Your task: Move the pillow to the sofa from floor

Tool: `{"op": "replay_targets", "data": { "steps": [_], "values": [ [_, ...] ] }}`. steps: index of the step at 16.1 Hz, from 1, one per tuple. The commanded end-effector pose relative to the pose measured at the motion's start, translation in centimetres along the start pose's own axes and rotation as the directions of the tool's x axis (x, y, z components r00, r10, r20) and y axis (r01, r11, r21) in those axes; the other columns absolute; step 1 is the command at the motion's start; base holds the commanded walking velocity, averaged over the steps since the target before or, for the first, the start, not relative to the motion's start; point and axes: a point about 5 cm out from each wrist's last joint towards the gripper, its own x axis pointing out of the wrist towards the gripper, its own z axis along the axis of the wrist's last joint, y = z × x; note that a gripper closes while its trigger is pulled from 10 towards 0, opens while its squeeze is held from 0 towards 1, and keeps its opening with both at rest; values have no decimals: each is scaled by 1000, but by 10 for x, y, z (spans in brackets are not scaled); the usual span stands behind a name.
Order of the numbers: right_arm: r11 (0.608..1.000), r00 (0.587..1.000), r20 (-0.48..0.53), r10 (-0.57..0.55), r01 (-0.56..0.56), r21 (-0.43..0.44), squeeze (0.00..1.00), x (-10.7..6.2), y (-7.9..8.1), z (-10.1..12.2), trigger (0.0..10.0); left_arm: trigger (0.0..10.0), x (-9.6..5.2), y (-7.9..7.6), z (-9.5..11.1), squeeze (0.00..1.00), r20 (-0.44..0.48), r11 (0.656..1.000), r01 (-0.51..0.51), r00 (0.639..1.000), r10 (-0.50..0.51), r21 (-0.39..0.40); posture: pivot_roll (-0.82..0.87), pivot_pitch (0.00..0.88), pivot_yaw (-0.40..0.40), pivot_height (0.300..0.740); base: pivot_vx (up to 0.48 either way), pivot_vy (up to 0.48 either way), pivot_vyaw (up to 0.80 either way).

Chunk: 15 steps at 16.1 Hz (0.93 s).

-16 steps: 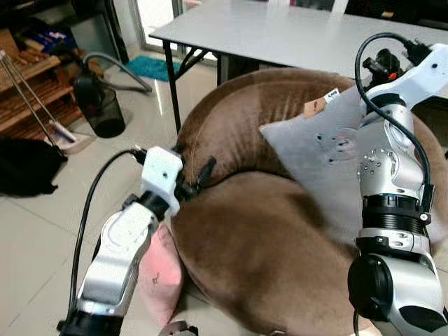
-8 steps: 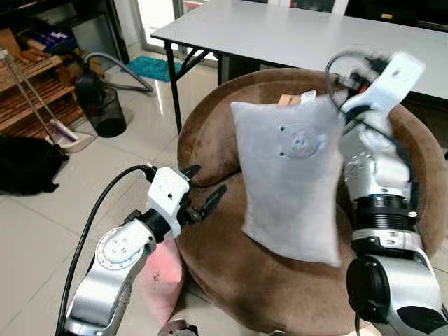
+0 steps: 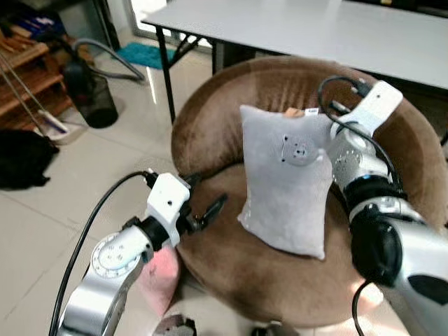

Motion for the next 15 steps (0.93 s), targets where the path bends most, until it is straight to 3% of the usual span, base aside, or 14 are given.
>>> {"op": "replay_targets", "data": {
  "steps": [1, 3, 4, 7, 10, 11, 13, 15],
  "values": [
    [999, 997, 75, 16, -19, 46, 1000, 3, 3, 19, 10000, 10000, -1, 0, 6, 0, 14, 1000, 1, 1000, -1, 13, 67, 158, -41, 740, 0, 0, 0],
    [998, 987, 156, 40, -48, 50, 1000, 6, 6, 40, 10000, 10000, -3, 5, 9, 0, 31, 999, -47, 998, 47, 12, 67, 152, -47, 740, 0, 0, 0],
    [997, 977, 201, 71, -75, 16, 0, 7, 9, 52, 10000, 10000, -2, 9, 9, 0, 32, 995, -97, 995, 96, 19, 61, 150, -46, 740, 0, 0, 0],
    [989, 955, 260, 146, -135, -61, 0, 7, 12, 66, 10000, 10000, 4, 15, 5, 0, 16, 981, -190, 982, 189, 36, 46, 130, -42, 740, 0, 0, 0],
    [955, 935, 215, 282, -253, -154, 0, 4, 19, 52, 10000, 10000, 5, 19, -3, 0, -18, 961, -263, 964, 266, 84, 26, 105, -38, 740, 0, 0, 0],
    [905, 924, 84, 374, -343, -253, 0, -9, 14, 13, 10000, 10000, -1, 24, -14, 0, -68, 935, -336, 936, 345, 109, 8, 88, -28, 740, 0, 0, 0],
    [883, 918, 16, 397, -378, -278, 0, -34, -1, -14, 10000, 10000, -6, 28, -16, 0, -74, 921, -379, 920, 386, 86, -6, 75, -18, 740, 0, 0, 0],
    [880, 925, -82, 371, -378, -289, 0, -78, -31, -47, 10000, 10000, -9, 32, -15, 0, -64, 906, -417, 905, 421, 68, -17, 68, -15, 740, 0, 0, 0]
  ]
}}
